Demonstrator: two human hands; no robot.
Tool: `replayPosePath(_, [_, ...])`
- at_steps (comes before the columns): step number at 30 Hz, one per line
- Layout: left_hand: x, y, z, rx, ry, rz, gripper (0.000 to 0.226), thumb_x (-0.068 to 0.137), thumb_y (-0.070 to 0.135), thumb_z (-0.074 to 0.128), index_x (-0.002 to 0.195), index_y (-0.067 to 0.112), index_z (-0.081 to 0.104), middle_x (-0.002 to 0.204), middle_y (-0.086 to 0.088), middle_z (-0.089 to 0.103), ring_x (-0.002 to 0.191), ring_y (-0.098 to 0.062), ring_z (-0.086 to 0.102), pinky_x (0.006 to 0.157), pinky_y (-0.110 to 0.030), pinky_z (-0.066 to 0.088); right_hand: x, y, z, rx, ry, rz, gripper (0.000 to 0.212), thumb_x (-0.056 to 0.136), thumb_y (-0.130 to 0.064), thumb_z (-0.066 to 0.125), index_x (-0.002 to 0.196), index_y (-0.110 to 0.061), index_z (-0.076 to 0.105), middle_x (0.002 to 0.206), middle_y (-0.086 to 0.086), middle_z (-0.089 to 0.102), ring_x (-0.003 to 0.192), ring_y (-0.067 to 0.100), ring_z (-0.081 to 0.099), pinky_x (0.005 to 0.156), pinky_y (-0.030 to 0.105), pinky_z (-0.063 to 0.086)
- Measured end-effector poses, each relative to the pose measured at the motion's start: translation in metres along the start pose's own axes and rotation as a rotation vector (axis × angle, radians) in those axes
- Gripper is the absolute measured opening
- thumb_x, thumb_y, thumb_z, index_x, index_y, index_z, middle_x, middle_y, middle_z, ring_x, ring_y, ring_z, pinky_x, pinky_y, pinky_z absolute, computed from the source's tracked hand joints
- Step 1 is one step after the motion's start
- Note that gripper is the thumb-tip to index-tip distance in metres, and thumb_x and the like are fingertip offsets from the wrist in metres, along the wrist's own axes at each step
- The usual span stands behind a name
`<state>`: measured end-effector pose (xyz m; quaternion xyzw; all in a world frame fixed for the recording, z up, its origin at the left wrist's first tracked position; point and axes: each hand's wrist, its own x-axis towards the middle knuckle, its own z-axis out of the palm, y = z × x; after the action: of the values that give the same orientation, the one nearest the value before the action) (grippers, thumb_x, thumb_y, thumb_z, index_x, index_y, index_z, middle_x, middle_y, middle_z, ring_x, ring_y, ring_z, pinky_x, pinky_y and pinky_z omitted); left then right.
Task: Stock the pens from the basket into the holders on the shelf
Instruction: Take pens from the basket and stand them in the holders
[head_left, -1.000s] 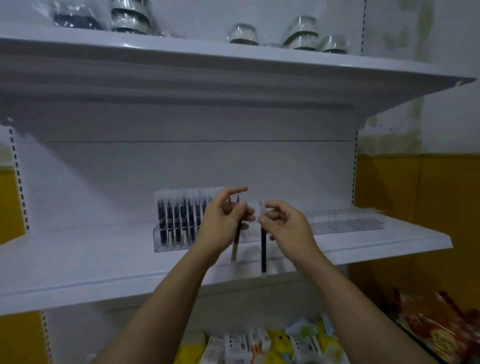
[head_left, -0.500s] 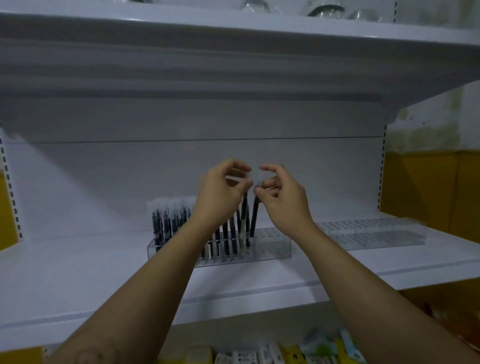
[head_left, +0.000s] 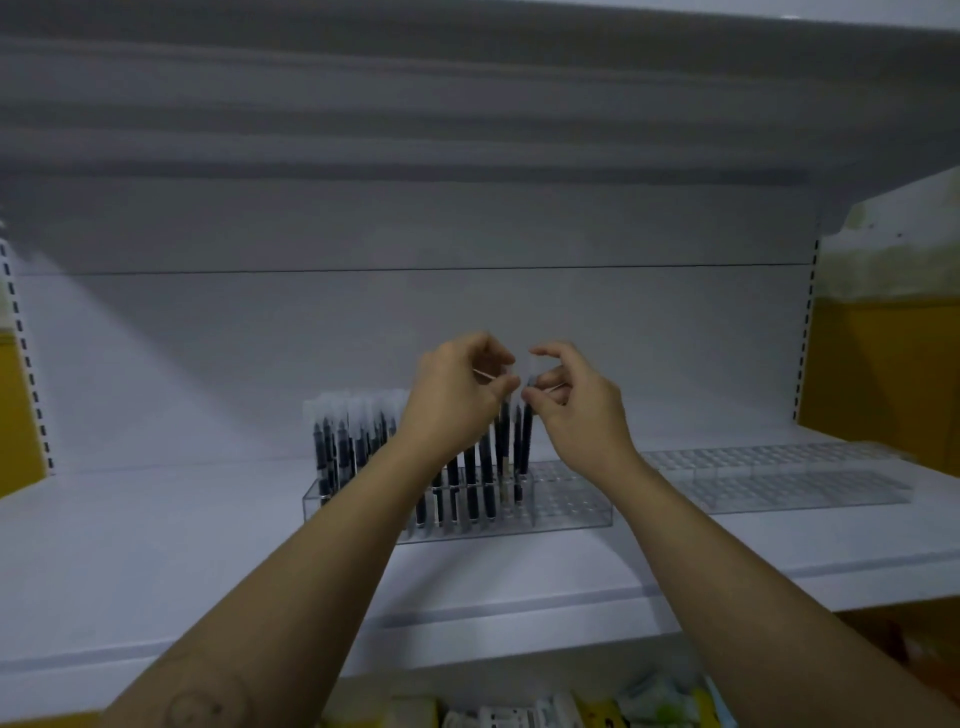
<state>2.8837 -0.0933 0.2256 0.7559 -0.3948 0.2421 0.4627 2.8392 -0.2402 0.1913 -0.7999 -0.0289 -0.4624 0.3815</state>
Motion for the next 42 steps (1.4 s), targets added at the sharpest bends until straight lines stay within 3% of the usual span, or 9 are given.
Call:
replayPosePath(5, [-0.004,-0.004,0.009,0.159,0.023,-0.036,0.006,0.089,0.028,0.066,0.094,0.025,0.063,0.092,0.012,0.063,0.091,-0.006,0.058,0.075,-0.027,0.047,-0.009,0.005,0.003,-0.077,-0.131,0.024,0.037,0.088,-0.018,0.067,0.116,-0.039,0.055,0.086,-0.013,0.061,0.070,0.003,0.060,0.069,0.027,0.054])
replayPosePath(9, [0.000,-0.004,0.009,0.299,0.042,-0.093,0.012,0.089,0.030,0.064,0.098,0.022,0.064,0.103,0.003,0.066,0.102,-0.019,0.057,0.090,-0.040,0.048,-0.017,0.008,0.001,-0.201,-0.306,0.057,0.051,0.093,-0.021,0.060,0.134,-0.045,0.040,0.091,-0.010,0.062,0.080,0.010,0.061,0.073,0.028,0.051])
replayPosePath(14, [-0.002,0.001,0.011,0.381,-0.059,-0.108,0.007,0.090,0.029,0.062,0.094,0.025,0.060,0.095,0.002,0.066,0.089,-0.021,0.061,0.090,-0.043,0.048,-0.025,0.004,-0.007,-0.290,-0.438,0.073,0.074,0.094,-0.015,0.053,0.145,-0.053,0.016,0.088,-0.002,0.068,0.077,0.013,0.063,0.072,0.026,0.052])
replayPosePath(19, [-0.008,0.001,0.010,0.437,-0.062,-0.044,0.017,0.089,0.028,0.062,0.105,0.022,0.060,0.100,0.000,0.066,0.099,-0.022,0.057,0.094,-0.038,0.039,-0.028,0.000,-0.011,-0.315,-0.473,0.082,0.083,0.092,-0.011,0.052,0.147,-0.052,0.007,0.085,0.004,0.068,0.074,0.017,0.063,0.073,0.031,0.055])
replayPosePath(22, [-0.011,0.003,0.008,0.464,-0.100,-0.038,0.029,0.089,0.031,0.063,0.115,0.021,0.057,0.107,-0.003,0.065,0.109,-0.024,0.054,0.104,-0.040,0.034,-0.029,0.000,-0.010,-0.312,-0.460,0.101,0.088,0.092,-0.014,0.057,0.149,-0.051,0.000,0.101,0.000,0.067,0.082,0.014,0.062,0.080,0.029,0.053])
replayPosePath(25, [-0.013,0.003,0.006,0.532,-0.152,0.007,0.040,0.091,0.032,0.060,0.128,0.023,0.050,0.127,0.001,0.060,0.125,-0.021,0.047,0.118,-0.044,0.017,-0.032,0.002,-0.010,-0.238,-0.440,0.149,0.093,0.093,-0.021,0.061,0.149,-0.050,-0.007,0.123,0.002,0.058,0.095,0.016,0.061,0.085,0.028,0.048])
replayPosePath(30, [-0.026,0.009,-0.006,0.533,-0.097,0.075,0.046,0.089,0.031,0.062,0.132,0.022,0.049,0.135,0.002,0.054,0.130,-0.017,0.044,0.120,-0.040,0.010,-0.043,-0.003,-0.015,-0.224,-0.390,0.174,0.095,0.091,-0.025,0.065,0.150,-0.044,-0.007,0.145,0.004,0.044,0.126,0.020,0.048,0.100,0.032,0.043])
replayPosePath(34, [-0.050,0.017,-0.010,0.524,-0.088,0.109,0.048,0.089,0.030,0.062,0.134,0.021,0.049,0.135,0.002,0.055,0.128,-0.017,0.046,0.119,-0.037,0.010,-0.058,-0.013,-0.025,-0.255,-0.352,0.129,0.092,0.091,-0.034,0.064,0.151,-0.042,-0.004,0.150,0.001,0.037,0.133,0.018,0.041,0.100,0.027,0.036])
replayPosePath(42, [-0.114,0.035,-0.003,0.484,-0.077,0.195,0.050,0.089,0.034,0.061,0.136,0.020,0.050,0.134,0.001,0.055,0.128,-0.017,0.045,0.118,-0.033,0.014,-0.107,-0.033,-0.060,-0.414,-0.341,0.082,0.070,0.091,-0.042,0.061,0.150,-0.032,0.026,0.150,-0.004,0.033,0.134,0.014,0.037,0.103,0.023,0.029])
